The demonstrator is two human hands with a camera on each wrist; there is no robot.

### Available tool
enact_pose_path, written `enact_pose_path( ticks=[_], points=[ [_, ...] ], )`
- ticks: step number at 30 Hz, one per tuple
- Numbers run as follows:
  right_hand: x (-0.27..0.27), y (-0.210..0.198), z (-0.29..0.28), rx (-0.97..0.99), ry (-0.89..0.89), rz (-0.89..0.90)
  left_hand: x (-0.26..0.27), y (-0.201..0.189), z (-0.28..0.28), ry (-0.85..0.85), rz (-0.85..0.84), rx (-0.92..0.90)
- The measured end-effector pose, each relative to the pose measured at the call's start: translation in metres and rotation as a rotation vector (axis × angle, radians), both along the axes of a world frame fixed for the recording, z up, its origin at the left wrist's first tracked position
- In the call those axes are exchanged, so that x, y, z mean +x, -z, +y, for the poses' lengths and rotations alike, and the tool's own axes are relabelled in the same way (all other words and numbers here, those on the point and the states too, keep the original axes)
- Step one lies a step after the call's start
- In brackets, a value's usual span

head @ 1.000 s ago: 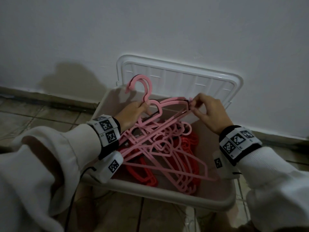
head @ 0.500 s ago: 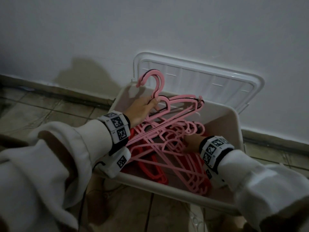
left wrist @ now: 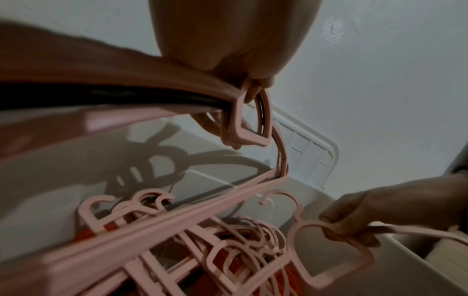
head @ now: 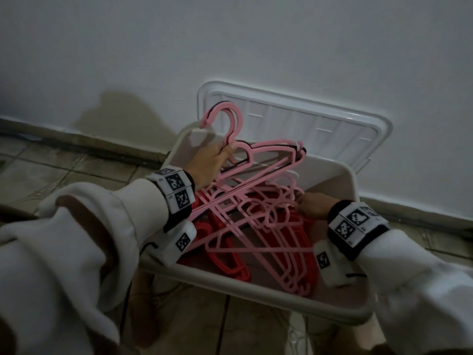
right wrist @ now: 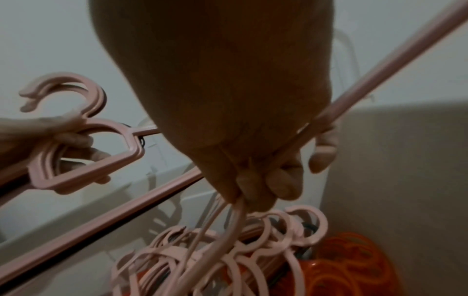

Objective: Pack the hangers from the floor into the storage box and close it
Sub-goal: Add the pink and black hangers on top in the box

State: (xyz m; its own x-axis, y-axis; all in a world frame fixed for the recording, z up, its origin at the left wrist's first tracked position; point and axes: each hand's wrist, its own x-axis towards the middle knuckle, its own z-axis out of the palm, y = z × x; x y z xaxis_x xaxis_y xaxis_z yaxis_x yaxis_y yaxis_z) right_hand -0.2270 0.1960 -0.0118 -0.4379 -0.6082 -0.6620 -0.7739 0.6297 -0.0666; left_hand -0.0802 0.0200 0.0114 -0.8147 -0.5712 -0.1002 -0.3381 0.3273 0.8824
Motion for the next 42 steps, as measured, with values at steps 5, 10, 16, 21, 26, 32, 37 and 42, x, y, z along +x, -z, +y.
enact_pose_path(
  ticks=[5,10,16,21,26,32,37,42],
  points=[
    [-0.016,-0.010,0.029,-0.080,0.084,-0.009,-0.010,-0.008,0.004,-0.034,-0.011,-0.030],
    [-0.028,-0.041,0.057,-0.306,0.063,-0.069,-0.016,-0.006,0.010,-0.020,0.000,-0.042],
    [-0.031,-0.067,0.059,-0.618,-0.002,0.047,-0.022,-0.001,0.020,0.079,0.010,0.123],
    [-0.022,-0.070,0.030,-0.699,-0.076,0.058,-0.013,-0.007,0.024,0.225,-0.039,0.207],
    [-0.008,-0.057,-0.010,-0.821,-0.164,-0.091,-0.005,-0.012,0.021,0.272,-0.007,0.367],
    [-0.004,-0.042,-0.040,-0.900,-0.216,-0.054,0.008,-0.015,0.010,0.273,0.014,0.406],
    [0.003,-0.035,-0.055,-0.951,-0.252,-0.010,0.004,-0.009,0.005,0.238,-0.059,0.248],
    [-0.005,-0.031,-0.062,-1.043,-0.148,-0.039,0.001,-0.003,0.001,0.246,-0.050,0.202]
  ],
)
